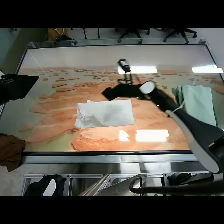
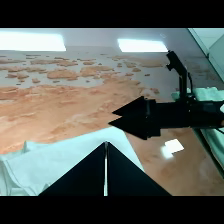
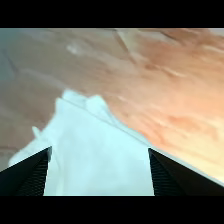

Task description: Fold the shirts.

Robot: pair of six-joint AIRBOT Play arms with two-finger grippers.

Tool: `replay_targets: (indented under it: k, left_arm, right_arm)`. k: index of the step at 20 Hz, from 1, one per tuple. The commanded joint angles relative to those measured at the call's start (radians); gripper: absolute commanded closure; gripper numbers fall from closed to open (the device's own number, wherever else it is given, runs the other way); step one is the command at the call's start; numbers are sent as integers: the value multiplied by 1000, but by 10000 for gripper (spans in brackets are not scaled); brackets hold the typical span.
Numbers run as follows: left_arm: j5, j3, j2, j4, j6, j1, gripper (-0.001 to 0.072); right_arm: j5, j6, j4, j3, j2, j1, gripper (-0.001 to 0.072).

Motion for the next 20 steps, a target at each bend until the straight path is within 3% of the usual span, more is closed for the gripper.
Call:
replay_targets:
  k: [1, 6, 15, 16, 17, 20]
  left_arm:
    - [-3, -2, 2, -1, 1, 1, 695]
    - [1, -2, 2, 0, 2, 1, 694]
    - [0, -2, 2, 3, 2, -2, 695]
    - [0, -2, 2, 3, 2, -2, 695]
    - [-2, -2, 2, 3, 2, -2, 695]
    - [-3, -2, 2, 3, 2, -2, 694]
  right_arm:
    - [338, 288, -219, 0, -17, -260, 3]
    - [467, 278, -208, 0, -161, -330, 5]
    - [412, 114, 39, 1, -293, -161, 33]
    - [420, 79, 95, 3, -289, -160, 326]
    - [442, 42, 133, 11, -278, -163, 700]
    - [481, 12, 142, 83, -203, -199, 690]
